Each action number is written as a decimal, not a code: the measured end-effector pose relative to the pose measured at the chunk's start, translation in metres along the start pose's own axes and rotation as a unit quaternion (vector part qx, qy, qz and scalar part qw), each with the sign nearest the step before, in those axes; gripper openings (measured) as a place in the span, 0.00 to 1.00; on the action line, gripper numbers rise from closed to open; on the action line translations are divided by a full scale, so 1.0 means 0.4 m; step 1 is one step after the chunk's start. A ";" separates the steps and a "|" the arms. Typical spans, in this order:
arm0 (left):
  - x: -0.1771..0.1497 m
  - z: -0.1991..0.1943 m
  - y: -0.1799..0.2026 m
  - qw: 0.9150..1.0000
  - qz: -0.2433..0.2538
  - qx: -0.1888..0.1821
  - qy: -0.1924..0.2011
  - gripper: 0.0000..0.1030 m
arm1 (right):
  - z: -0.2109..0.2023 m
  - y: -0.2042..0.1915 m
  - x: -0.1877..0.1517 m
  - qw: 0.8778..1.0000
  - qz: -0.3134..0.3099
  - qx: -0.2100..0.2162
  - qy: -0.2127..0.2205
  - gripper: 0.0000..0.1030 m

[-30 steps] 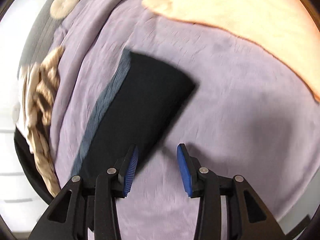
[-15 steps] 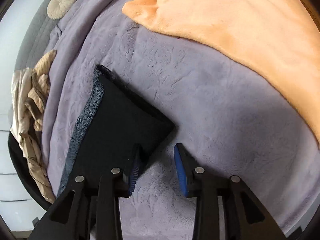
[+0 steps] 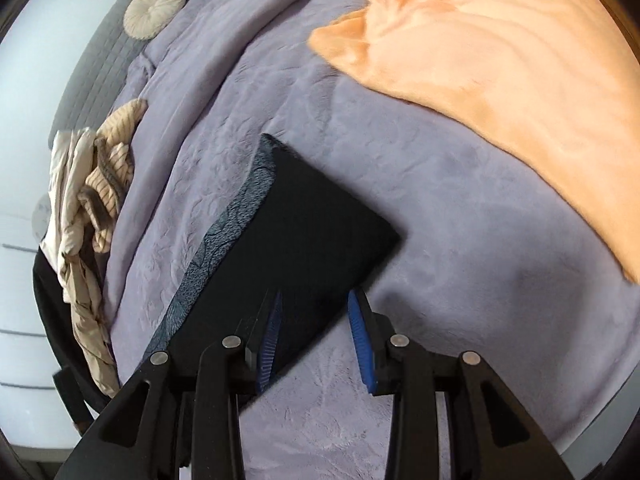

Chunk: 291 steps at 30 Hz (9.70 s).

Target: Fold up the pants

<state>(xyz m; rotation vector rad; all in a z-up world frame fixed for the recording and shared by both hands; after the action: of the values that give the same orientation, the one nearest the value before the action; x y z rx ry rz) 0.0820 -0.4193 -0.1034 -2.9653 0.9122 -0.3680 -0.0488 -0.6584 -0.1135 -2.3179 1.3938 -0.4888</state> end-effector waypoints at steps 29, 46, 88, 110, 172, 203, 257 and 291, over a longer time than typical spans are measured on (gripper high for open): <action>0.006 0.096 0.047 0.999 0.002 0.024 -0.037 0.99 | 0.072 0.122 -0.029 0.992 0.064 0.099 -0.054 0.46; 0.051 0.049 0.045 1.000 0.004 -0.001 -0.005 0.78 | 0.185 0.117 0.046 0.968 0.143 0.201 -0.044 0.45; -0.205 -0.062 -0.551 0.975 -0.223 0.000 0.008 0.89 | 0.253 -0.761 -0.514 0.884 -0.461 0.006 -0.073 0.15; -0.087 0.019 -0.327 0.982 -0.104 -0.152 -0.053 0.60 | 0.291 -0.378 -0.404 0.961 0.051 0.172 -0.213 0.45; -0.281 -0.163 -0.294 0.978 -0.195 0.035 -0.061 0.83 | 0.191 -0.488 -0.365 0.922 -0.320 -0.022 -0.215 0.76; -0.449 -0.126 -0.695 0.986 -0.160 -0.028 -0.044 1.00 | 0.223 -0.769 -0.792 0.926 -0.327 -0.067 -0.174 0.81; -0.523 -0.033 -0.991 0.951 -0.301 -0.057 -0.043 1.00 | 0.345 -0.898 -0.868 0.874 -0.385 -0.170 -0.243 0.87; -0.475 0.007 -1.058 0.949 -0.306 -0.062 -0.029 1.00 | 0.406 -0.974 -0.842 0.869 -0.401 -0.175 -0.230 0.87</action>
<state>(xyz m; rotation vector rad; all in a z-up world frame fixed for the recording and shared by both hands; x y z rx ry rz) 0.1639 0.0372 -0.1118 -3.2904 -0.0214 -0.2290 0.1737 -0.1668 -0.0920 -2.9887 0.2603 0.1418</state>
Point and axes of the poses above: each gripper's, at about its wrist camera, not at the fingertips, and z roughly the way its jaws point, y to its right, x to its top, the point moved 2 cm from there along z, roughly the way its jaws point
